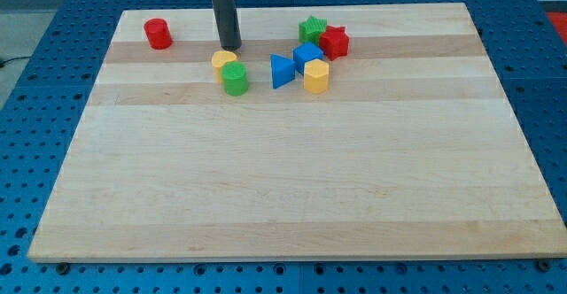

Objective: Move the yellow hexagon to the top right of the red star

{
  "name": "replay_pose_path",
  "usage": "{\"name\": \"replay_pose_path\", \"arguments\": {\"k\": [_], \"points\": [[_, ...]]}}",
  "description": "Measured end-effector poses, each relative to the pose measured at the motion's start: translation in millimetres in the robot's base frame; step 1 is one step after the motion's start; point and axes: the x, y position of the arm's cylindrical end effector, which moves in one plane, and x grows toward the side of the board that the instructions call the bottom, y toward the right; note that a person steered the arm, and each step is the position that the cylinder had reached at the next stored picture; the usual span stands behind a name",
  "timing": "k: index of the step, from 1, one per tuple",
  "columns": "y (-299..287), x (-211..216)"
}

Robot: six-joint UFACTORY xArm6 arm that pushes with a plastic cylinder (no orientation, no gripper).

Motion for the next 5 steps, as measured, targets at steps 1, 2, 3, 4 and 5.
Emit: {"name": "replay_pose_path", "arguments": {"k": [1,2,3,4,5], "points": [[-55.3,11.0],[-54.5,68.2],[-38.8,65.9],[12.0,53.0],[59.1,49.8]]}}
